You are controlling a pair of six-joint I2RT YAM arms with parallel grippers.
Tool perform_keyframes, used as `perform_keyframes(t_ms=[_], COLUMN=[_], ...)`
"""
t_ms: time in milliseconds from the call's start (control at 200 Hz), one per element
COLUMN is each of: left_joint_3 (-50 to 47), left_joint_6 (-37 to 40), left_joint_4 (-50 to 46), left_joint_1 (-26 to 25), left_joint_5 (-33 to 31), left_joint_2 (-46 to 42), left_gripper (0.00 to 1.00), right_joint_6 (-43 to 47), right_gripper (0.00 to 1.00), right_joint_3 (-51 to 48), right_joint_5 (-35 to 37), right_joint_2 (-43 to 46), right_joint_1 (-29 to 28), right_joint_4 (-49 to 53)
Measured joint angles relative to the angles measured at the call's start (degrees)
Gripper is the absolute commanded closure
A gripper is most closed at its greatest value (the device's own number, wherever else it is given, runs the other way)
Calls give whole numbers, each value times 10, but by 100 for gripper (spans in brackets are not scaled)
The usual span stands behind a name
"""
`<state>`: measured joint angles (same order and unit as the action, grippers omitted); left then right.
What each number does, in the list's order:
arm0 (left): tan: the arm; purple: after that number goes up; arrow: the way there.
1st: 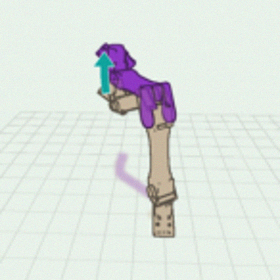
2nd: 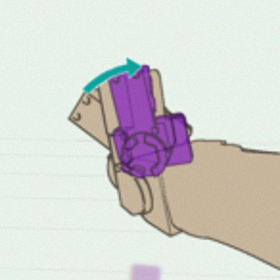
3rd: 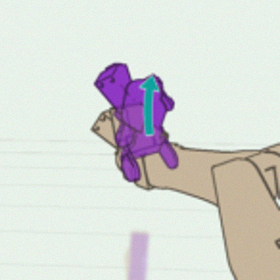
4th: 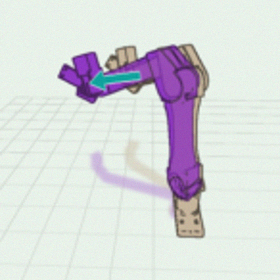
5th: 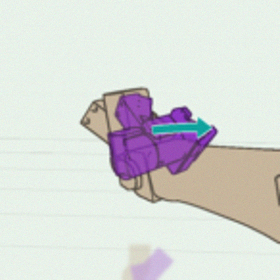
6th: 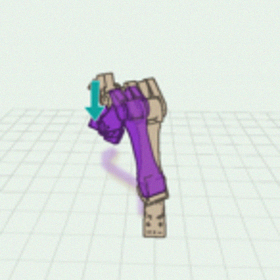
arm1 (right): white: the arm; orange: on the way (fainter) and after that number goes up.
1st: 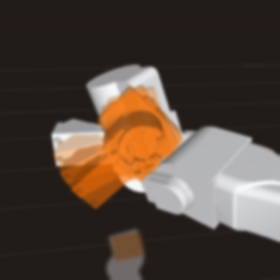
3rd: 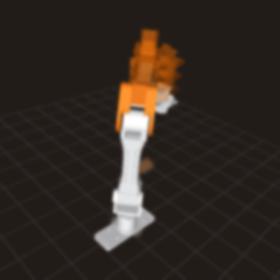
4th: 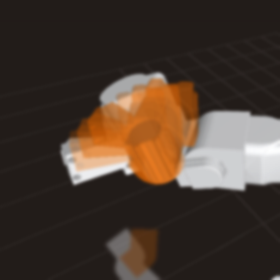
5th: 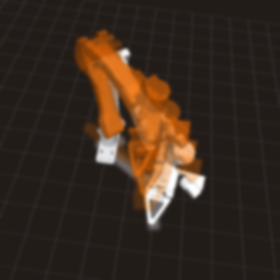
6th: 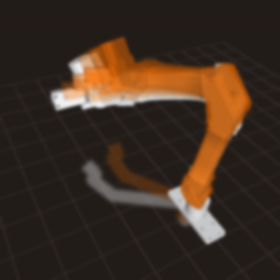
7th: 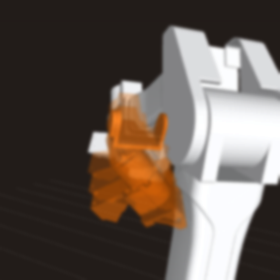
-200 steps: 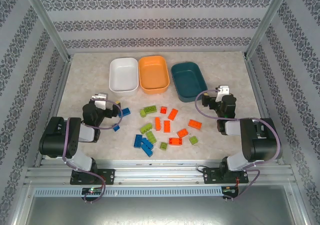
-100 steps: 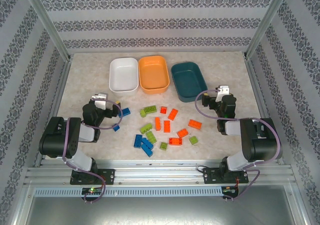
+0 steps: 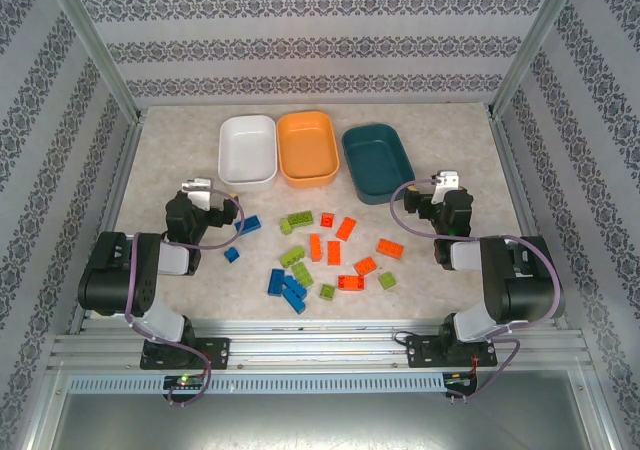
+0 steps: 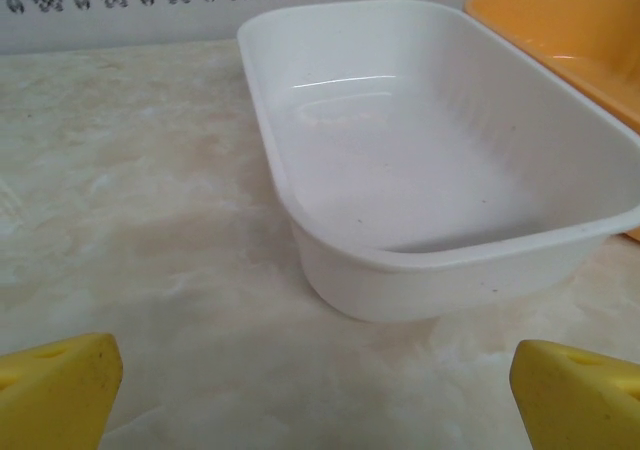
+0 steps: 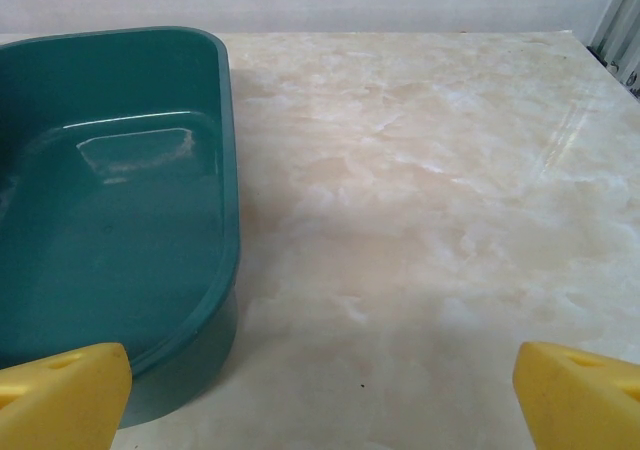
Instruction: Sort the legos into containers by color
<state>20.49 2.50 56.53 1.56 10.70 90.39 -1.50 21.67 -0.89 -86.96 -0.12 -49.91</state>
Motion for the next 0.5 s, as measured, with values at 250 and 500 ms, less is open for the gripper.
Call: perform_keyframes(t_ms=[250, 500], left_joint_3=[6, 13], left_joint_6=[-6, -15], left_joint_4=[-18, -34], left_joint_1=[0, 0], left_joint_5=[-19, -47], left_joint_2=[0, 0], left_gripper=[0, 0], right_joint_6=[0, 0], right_gripper=[2, 2], right_joint_3=[0, 0], right_joint_5=[0, 0], right_joint_2=[0, 0], right_joint_1=[0, 0], right_joint_4=[0, 1])
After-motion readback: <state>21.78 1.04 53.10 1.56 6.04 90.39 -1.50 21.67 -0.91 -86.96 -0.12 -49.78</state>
